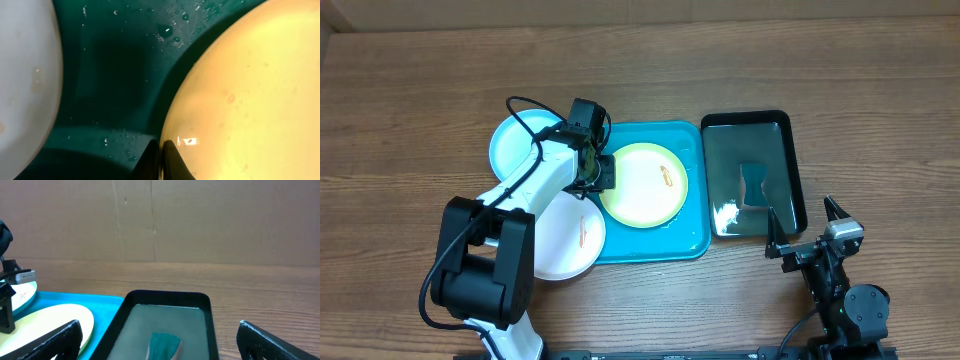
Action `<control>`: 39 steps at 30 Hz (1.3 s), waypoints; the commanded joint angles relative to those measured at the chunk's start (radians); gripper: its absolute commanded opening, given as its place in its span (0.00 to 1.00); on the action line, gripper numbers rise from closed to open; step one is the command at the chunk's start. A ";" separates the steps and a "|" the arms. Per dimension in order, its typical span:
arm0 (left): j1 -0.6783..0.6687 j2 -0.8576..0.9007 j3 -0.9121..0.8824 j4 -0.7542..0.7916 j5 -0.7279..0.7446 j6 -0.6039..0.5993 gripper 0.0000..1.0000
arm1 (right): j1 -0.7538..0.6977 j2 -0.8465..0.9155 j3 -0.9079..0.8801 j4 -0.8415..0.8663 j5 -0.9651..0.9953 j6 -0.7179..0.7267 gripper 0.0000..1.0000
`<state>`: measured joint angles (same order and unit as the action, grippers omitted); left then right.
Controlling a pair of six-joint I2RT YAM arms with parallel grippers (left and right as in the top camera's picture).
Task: Clean dirty plates on tray and stack at the side
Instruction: 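Lower the left gripper and pinch the yellow plate's left rim, then reach the right gripper into the black basin toward the green sponge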
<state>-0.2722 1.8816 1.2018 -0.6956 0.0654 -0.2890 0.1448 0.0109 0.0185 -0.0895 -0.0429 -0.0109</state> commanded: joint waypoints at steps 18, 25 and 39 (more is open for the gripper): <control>0.005 0.011 -0.004 0.027 0.085 0.005 0.04 | -0.003 0.001 -0.011 0.012 -0.037 0.048 1.00; 0.005 0.011 -0.004 0.027 0.085 0.005 0.04 | -0.003 0.006 0.024 0.019 -0.179 0.198 1.00; 0.005 0.011 -0.004 0.028 0.085 0.005 0.04 | -0.003 0.525 0.745 -0.469 -0.047 0.198 1.00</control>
<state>-0.2722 1.8816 1.2011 -0.6685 0.1402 -0.2886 0.1444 0.3767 0.5915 -0.4778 -0.1257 0.1795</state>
